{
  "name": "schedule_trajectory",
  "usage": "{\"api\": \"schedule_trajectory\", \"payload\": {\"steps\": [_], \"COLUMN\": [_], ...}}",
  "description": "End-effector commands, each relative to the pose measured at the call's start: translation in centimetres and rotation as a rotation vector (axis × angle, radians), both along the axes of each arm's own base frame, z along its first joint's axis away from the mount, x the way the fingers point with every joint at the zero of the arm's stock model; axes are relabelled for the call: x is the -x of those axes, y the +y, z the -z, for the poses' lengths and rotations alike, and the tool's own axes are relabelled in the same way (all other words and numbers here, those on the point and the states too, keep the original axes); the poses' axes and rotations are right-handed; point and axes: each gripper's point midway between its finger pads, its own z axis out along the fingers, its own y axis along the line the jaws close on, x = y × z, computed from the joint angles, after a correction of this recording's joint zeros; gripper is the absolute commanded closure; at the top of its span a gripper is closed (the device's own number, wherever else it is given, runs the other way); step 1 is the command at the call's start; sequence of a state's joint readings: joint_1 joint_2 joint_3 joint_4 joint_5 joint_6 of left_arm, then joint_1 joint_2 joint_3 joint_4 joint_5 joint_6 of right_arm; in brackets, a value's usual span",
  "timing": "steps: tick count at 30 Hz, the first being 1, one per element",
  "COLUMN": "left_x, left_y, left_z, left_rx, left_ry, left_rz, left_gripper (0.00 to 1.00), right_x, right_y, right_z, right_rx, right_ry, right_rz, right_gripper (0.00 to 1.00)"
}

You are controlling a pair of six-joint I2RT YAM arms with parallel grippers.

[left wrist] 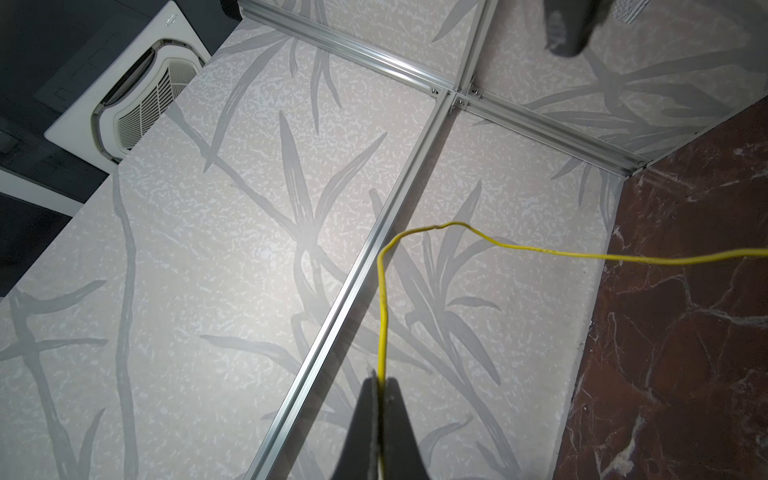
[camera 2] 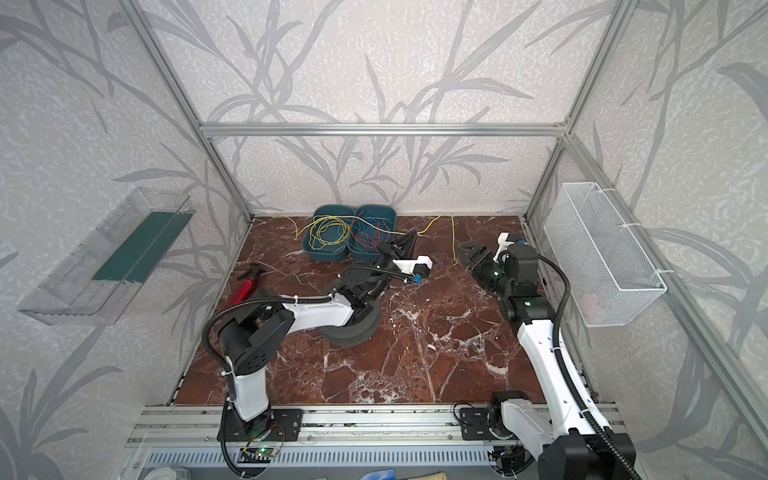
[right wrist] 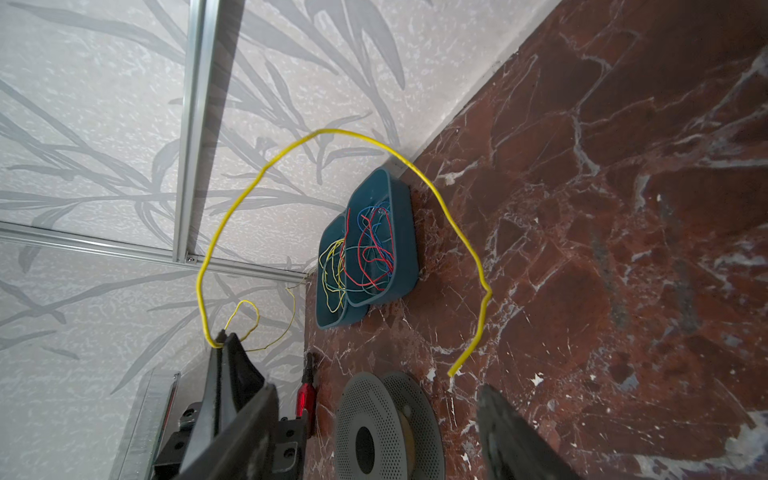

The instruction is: Wrap the cables

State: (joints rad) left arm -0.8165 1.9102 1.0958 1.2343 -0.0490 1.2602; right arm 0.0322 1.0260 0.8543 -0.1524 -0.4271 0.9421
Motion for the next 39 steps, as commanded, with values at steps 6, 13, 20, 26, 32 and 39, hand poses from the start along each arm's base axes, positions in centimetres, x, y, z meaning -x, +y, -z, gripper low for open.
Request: {"api": "schedule_trajectory", "payload": {"steps": [6, 13, 20, 26, 32, 39], "left_x": [0.4, 0.9, 1.8, 2.0, 1.5, -0.1], "left_y": [-1.0, -2.1, -2.8, -2.9, -2.2, -0.4], "left_z": [-1.4, -0.5, -0.6, -0.3, -0.6, -1.2], "left_rx": [0.036, 0.013, 0.01, 0.001, 0.021, 0.07], "left_ry": [-0.035, -0.018, -0.015, -0.01, -0.019, -0.02], "left_rz": [0.02, 0.051, 0.077, 0.073, 0.042, -0.013], "left_gripper": [1.0, 1.0, 1.0, 1.0, 0.87, 0.69], "right_x": [1.2, -0.8, -4.8, -5.5, -4.9, -3.3], "right_y": [5.0, 7.4, 8.0, 7.8, 3.6, -1.2], "right_z": [-5.2, -6.9, -5.8, -6.7, -7.0, -8.1], "right_rx": [0.077, 0.06, 0.054, 0.053, 0.066, 0.032], "right_ry": [-0.166, -0.208, -0.144, -0.167, -0.184, -0.216], "right_rz": [-0.177, -0.215, -0.177, -0.154, -0.026, 0.077], "right_gripper": [0.24, 0.23, 0.39, 1.0, 1.0, 1.0]}}
